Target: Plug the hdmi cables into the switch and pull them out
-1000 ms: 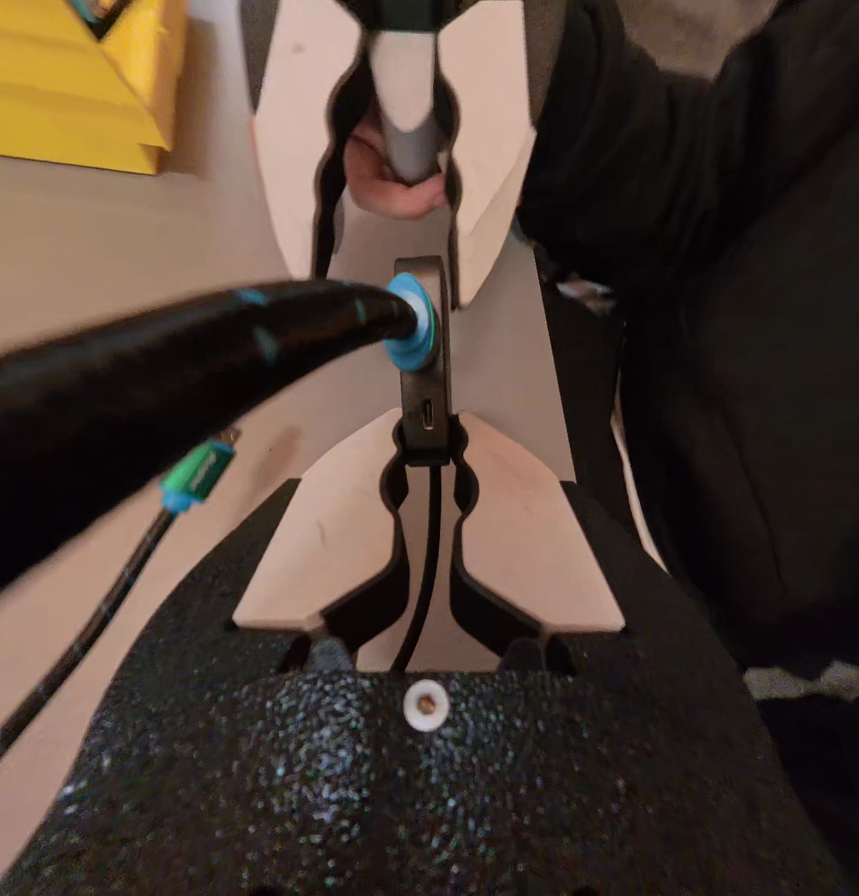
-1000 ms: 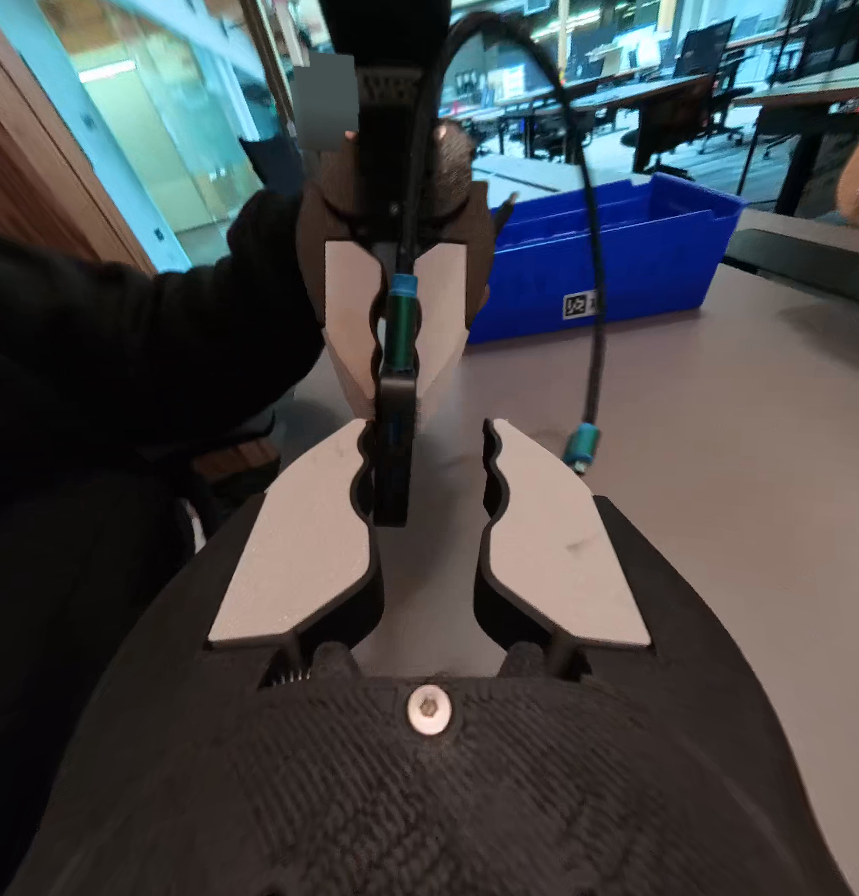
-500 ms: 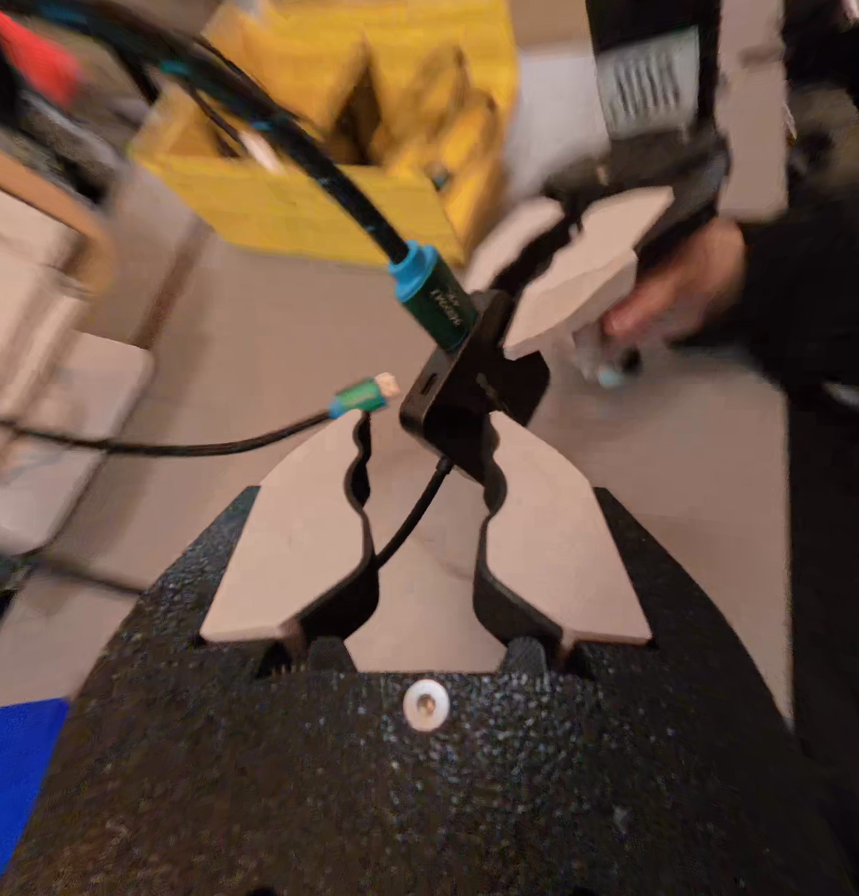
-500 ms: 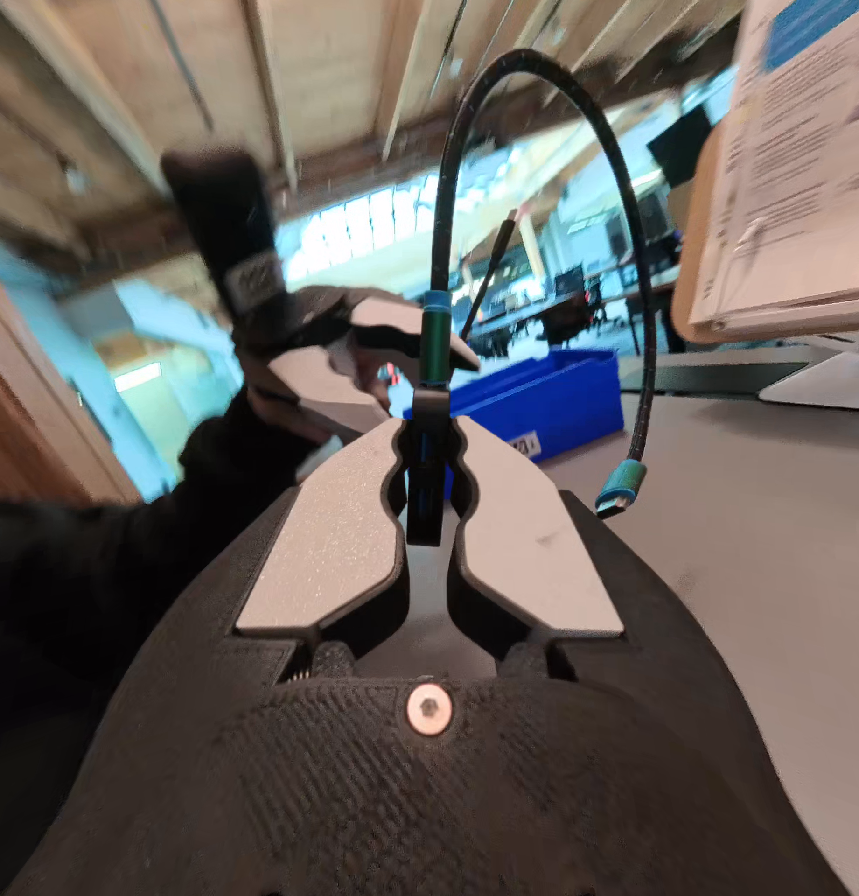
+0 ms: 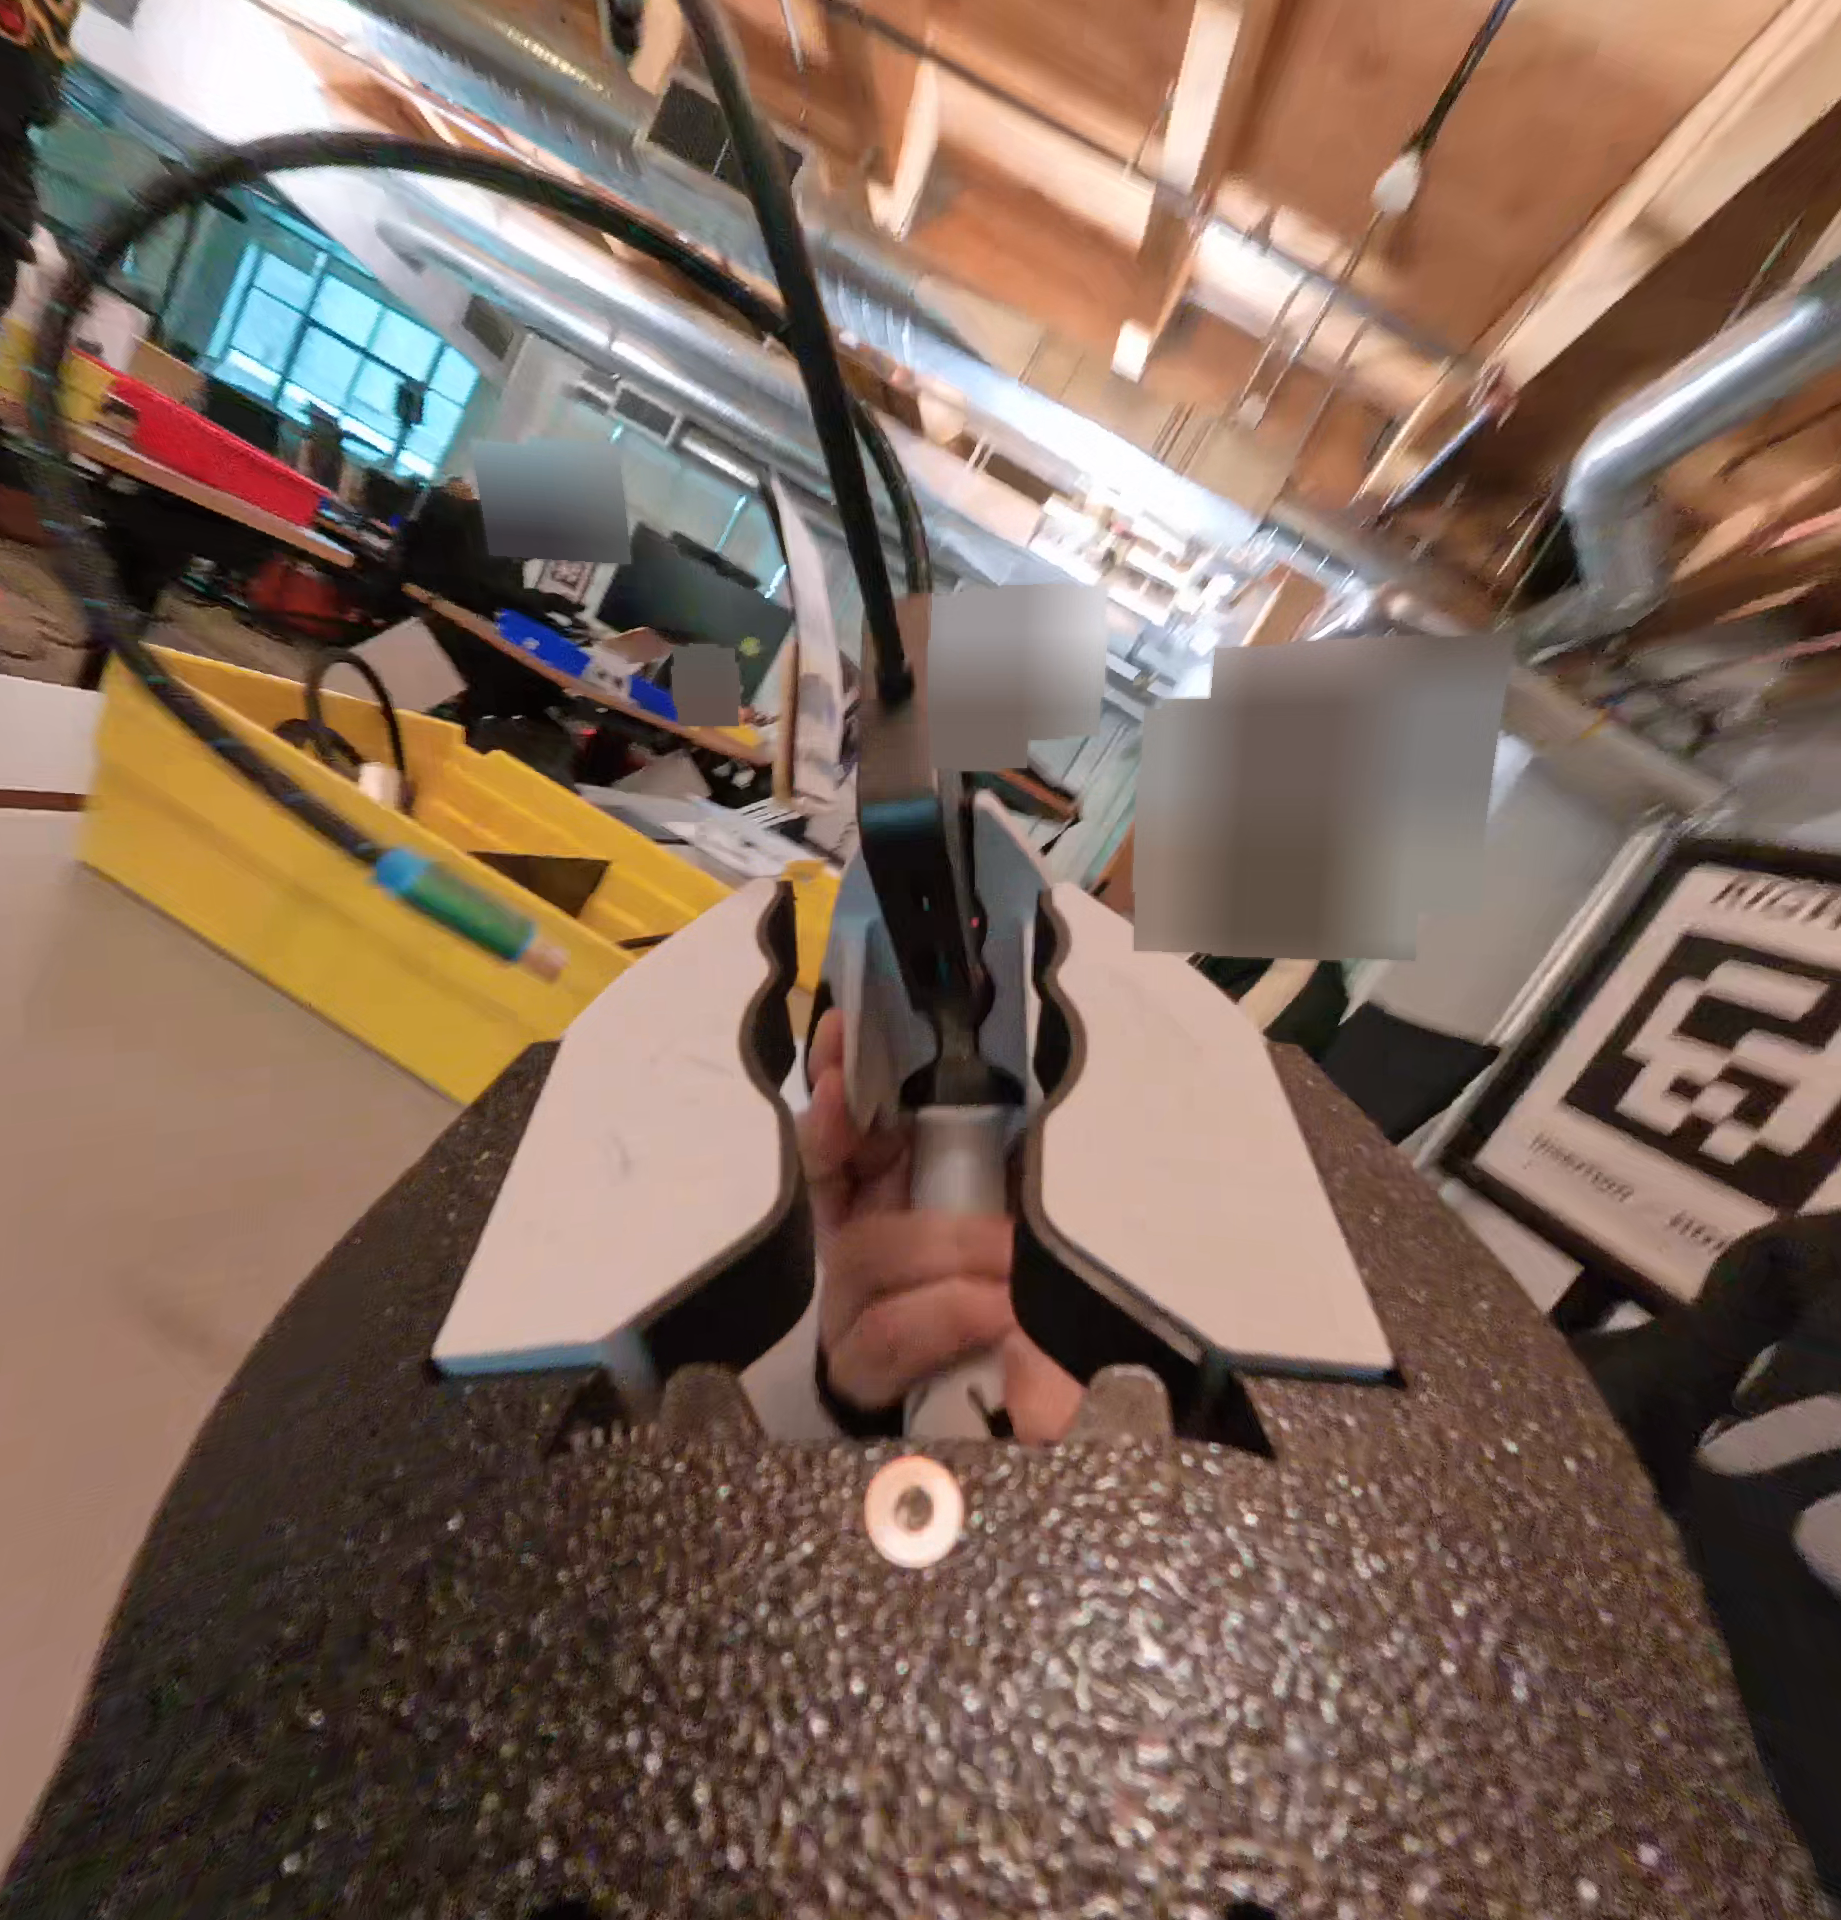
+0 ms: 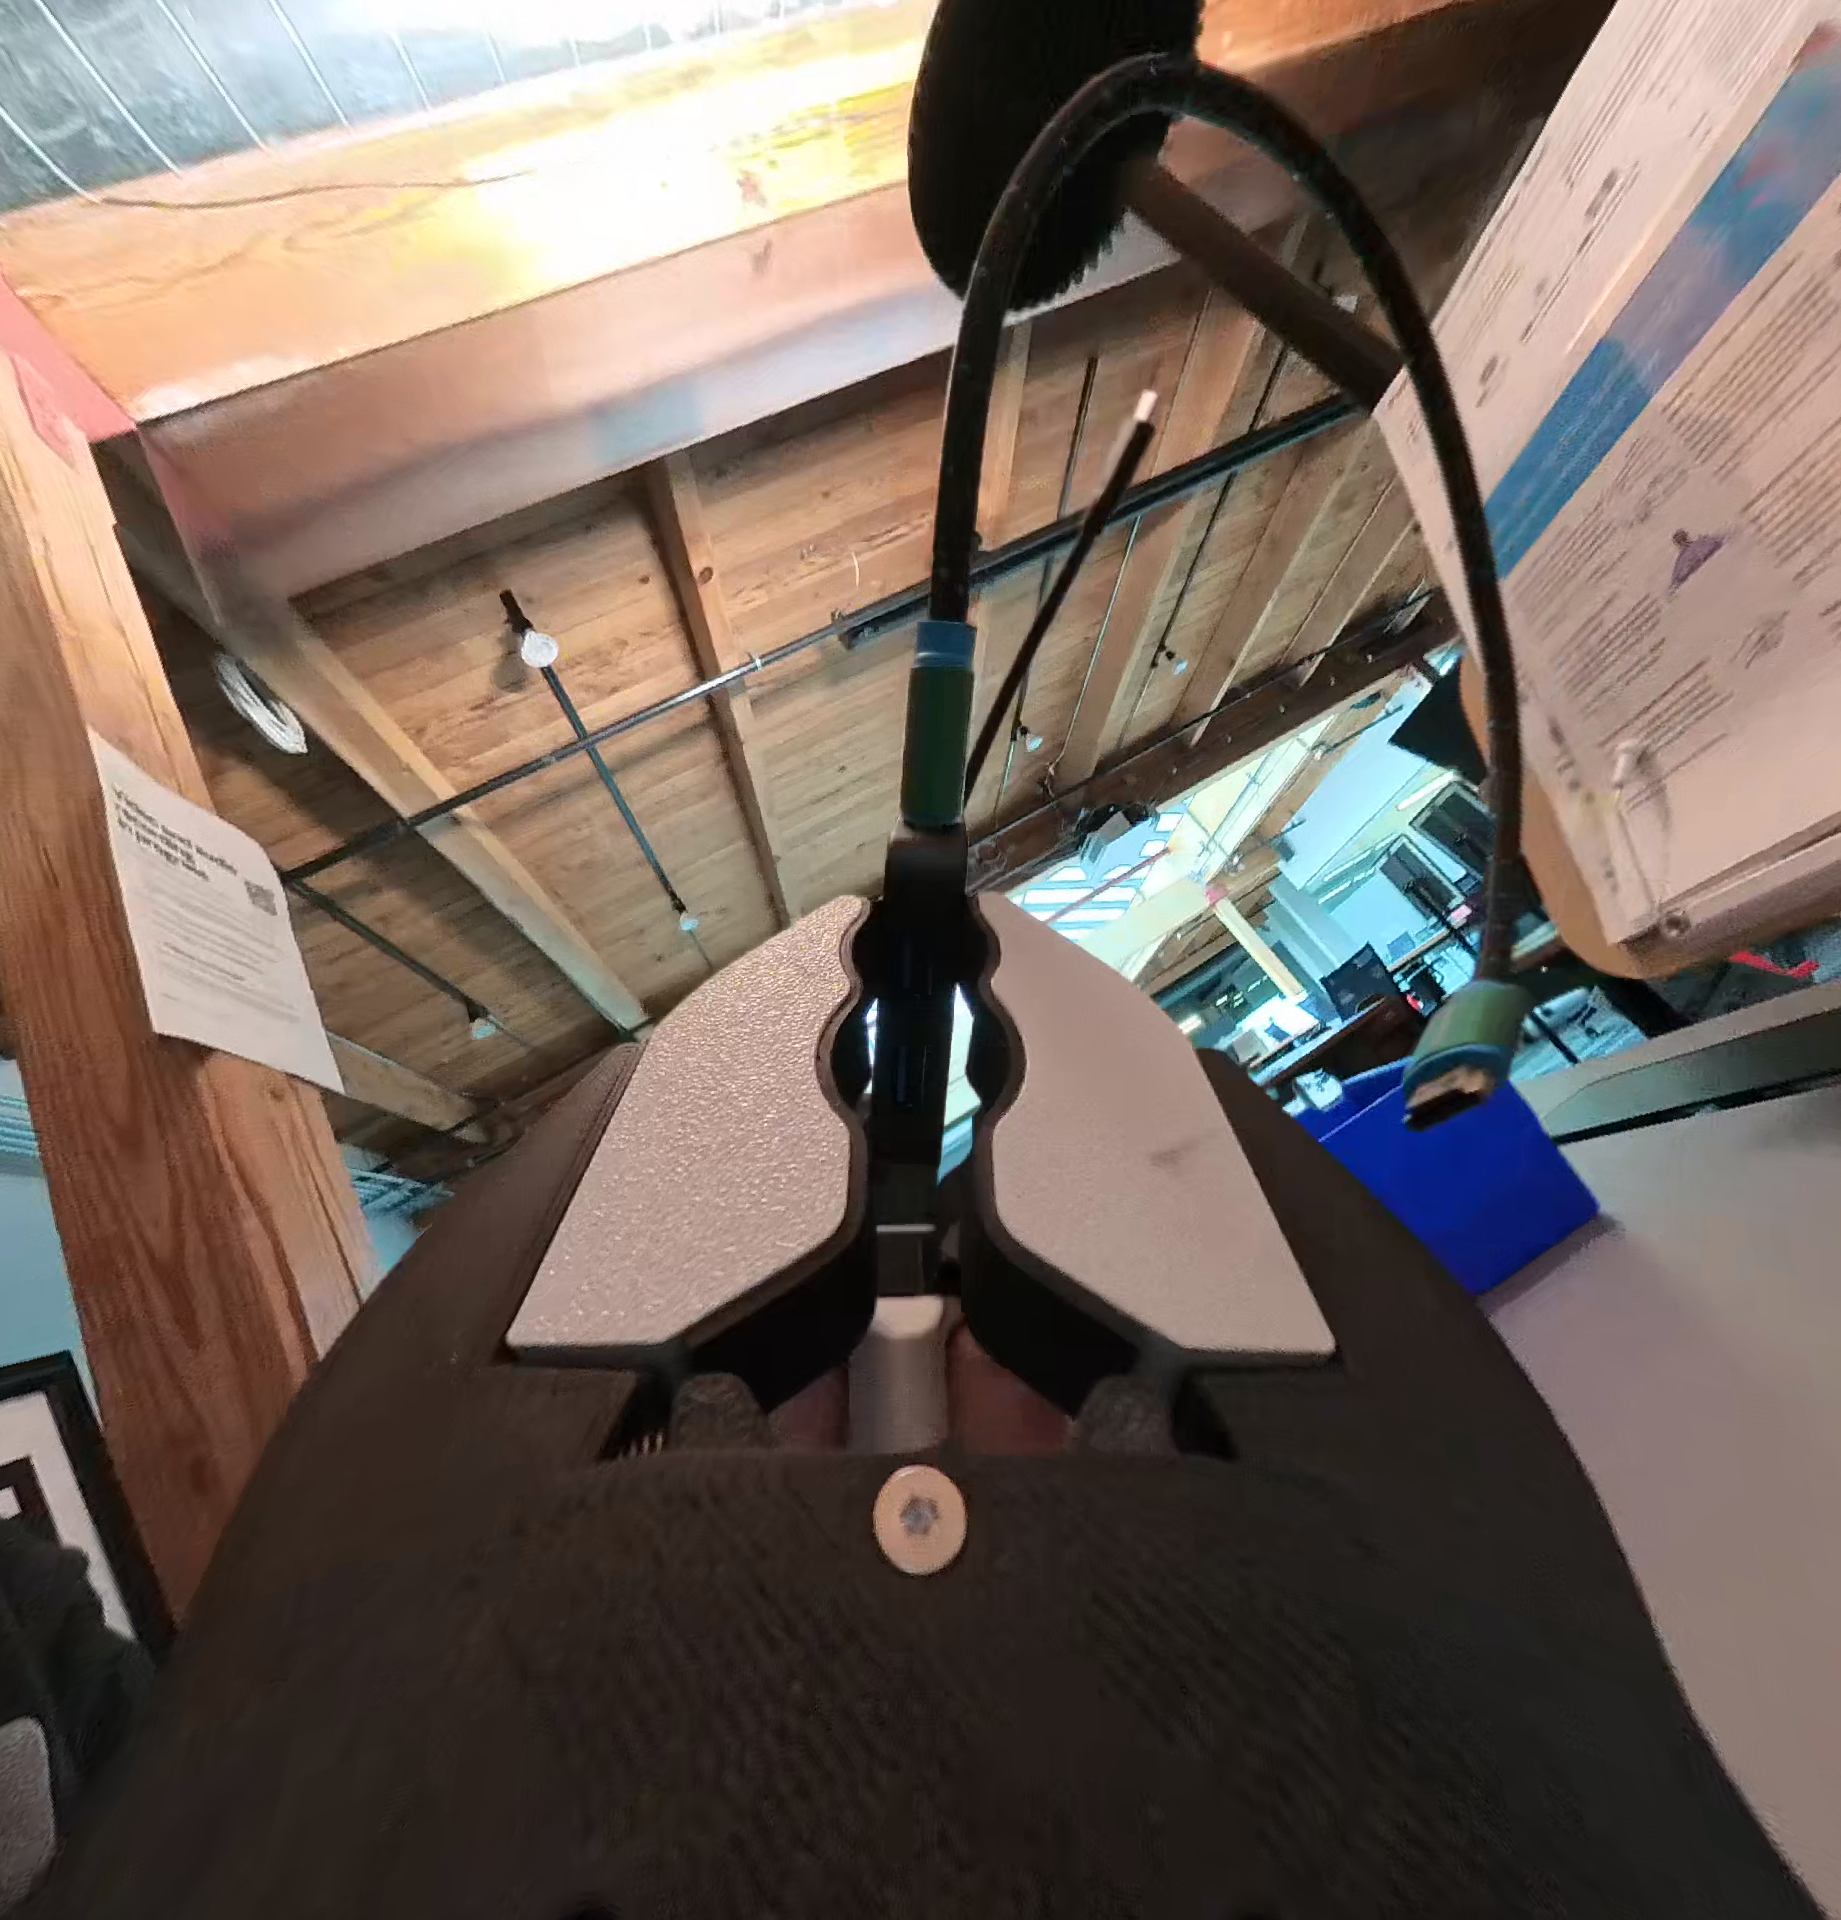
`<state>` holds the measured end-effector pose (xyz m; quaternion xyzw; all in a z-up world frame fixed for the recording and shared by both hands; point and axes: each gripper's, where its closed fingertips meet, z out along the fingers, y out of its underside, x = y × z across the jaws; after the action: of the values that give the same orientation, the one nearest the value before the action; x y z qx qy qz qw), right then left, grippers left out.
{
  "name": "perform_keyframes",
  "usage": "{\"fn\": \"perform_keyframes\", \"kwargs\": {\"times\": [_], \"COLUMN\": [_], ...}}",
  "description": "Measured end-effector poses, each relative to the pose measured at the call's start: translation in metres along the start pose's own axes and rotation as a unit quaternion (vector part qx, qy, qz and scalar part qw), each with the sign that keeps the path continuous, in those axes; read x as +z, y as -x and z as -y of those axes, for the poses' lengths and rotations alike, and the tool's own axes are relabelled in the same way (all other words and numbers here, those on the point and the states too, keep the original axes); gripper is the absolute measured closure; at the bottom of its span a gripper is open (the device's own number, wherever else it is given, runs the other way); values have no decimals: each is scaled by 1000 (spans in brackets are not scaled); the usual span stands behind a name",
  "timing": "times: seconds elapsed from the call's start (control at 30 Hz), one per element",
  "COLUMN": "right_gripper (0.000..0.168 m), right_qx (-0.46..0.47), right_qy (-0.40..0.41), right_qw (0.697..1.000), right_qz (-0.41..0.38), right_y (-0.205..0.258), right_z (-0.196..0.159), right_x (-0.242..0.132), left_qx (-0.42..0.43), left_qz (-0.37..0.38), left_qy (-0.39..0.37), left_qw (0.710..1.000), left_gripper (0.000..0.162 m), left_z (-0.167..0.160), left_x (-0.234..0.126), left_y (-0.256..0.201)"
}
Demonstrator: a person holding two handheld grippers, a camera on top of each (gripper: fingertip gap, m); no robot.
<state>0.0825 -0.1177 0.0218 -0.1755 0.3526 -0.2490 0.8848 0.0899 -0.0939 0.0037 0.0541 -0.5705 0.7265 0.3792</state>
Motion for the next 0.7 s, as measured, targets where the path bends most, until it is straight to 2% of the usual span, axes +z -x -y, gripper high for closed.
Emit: {"fn": "perform_keyframes", "kwargs": {"times": [0.03, 0.07, 0.1, 0.2, 0.27, 0.37, 0.43, 0.53, 0.63, 0.7], "right_gripper": [153, 153, 153, 151, 130, 127, 131, 153, 154, 155], "right_qx": [-2, -11, -18, -55, -104, -109, -61, -29, -8, -12], "right_qy": [8, 16, 15, 105, 140, 259, 294, 268, 312, 279], "right_qw": [1000, 1000, 1000, 993, 984, 959, 954, 963, 950, 960], "right_qz": [0, 3, 7, 2, -30, -24, -5, 24, 33, 20], "right_y": [0, 1, 2, -5, -12, -13, -9, 0, 0, -2], "right_z": [-6, -10, -10, -17, -9, -25, -35, -32, -38, -34], "right_x": [1, 3, 3, 3, -2, -14, -19, -16, -21, -15], "left_qx": [-10, -9, -1, 26, 35, 21, 21, 34, 51, 82], "left_qz": [-7, -17, -22, -16, -5, -14, -22, -37, -38, -28], "left_qy": [-3, 0, 2, 20, 59, 127, 177, 225, 200, 170], "left_qw": [1000, 1000, 1000, 999, 998, 992, 984, 973, 978, 982], "left_gripper": [122, 138, 148, 149, 148, 148, 148, 148, 148, 147], "left_z": [1, 0, 0, 2, 0, -5, -15, -28, -19, -10], "left_x": [3, 5, 5, -1, -7, -15, -16, -15, -12, -9], "left_y": [-1, -3, -3, 1, 6, 6, 5, -2, -3, 0]}}
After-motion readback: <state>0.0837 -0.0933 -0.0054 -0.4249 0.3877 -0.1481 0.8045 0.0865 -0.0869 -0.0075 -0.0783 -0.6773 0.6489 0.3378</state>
